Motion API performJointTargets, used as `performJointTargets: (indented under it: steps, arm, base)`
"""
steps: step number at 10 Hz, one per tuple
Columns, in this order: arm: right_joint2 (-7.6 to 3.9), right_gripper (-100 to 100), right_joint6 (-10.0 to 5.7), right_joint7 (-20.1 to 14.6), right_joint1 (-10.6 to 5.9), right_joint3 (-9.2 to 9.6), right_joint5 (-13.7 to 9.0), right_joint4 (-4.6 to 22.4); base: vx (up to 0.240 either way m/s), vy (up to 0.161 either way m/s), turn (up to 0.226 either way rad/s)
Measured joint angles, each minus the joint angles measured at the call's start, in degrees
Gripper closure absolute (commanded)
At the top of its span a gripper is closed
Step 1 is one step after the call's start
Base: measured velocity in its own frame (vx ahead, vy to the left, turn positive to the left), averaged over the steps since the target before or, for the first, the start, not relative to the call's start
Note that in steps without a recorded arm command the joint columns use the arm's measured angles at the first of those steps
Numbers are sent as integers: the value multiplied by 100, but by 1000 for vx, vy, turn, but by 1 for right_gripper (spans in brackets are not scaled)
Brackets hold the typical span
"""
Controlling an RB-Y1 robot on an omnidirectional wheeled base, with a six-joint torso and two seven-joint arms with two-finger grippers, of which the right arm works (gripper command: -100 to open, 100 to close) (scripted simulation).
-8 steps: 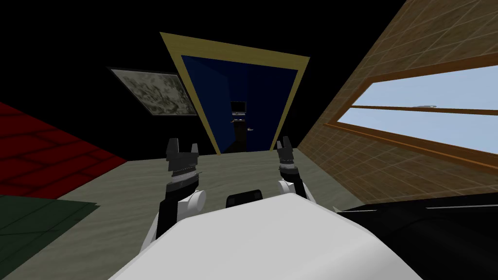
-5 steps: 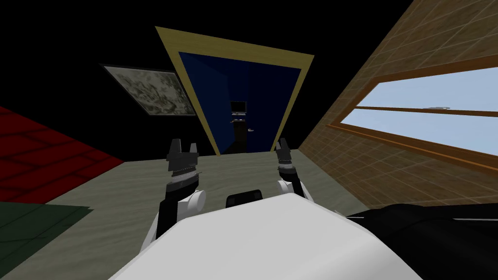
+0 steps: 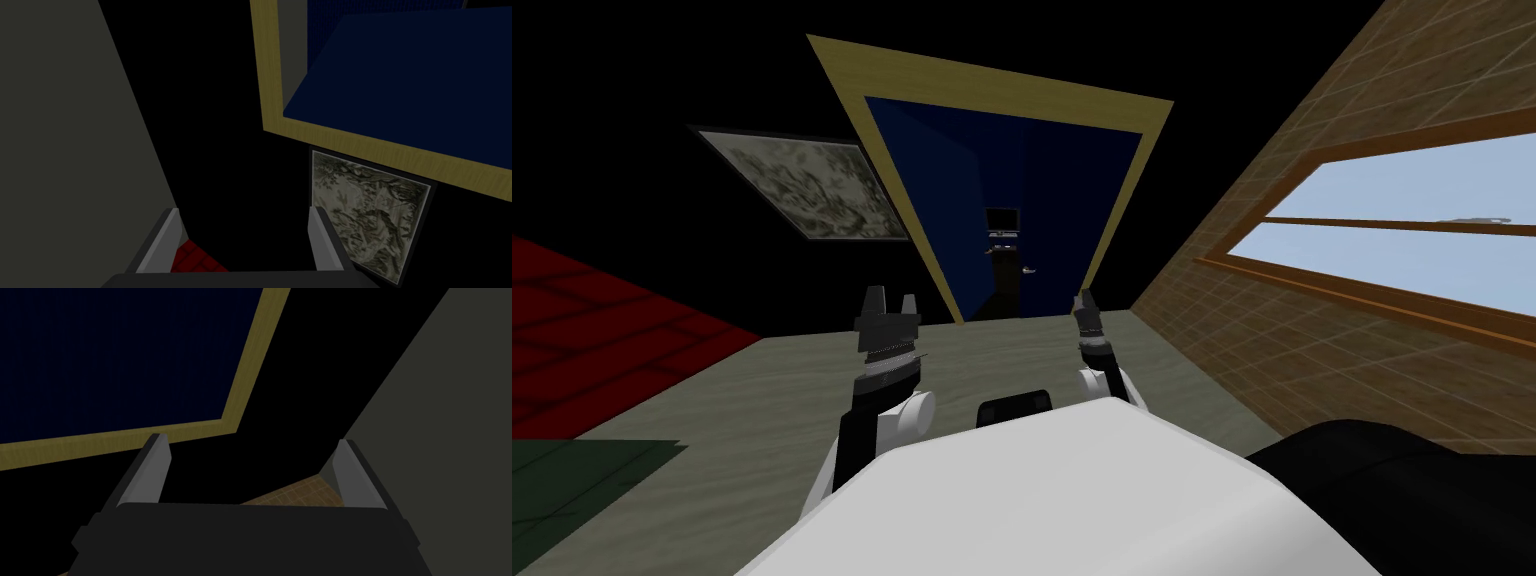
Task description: Push the door open
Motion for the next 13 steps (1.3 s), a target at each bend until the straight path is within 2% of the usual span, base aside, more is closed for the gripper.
performJointTargets:
  steps: [3,6,13]
  arm:
    - [-59,-100,-85,-46,-145,-53,-30,435]
    - [-79,-100,-108,-71,-249,-70,-39,714]
    - [-120,-100,-257,-135,-547,-140,-75,1567]
  base:
    - [135,-12,10]
    - [100,-10,8]
    - [96,-9,10]
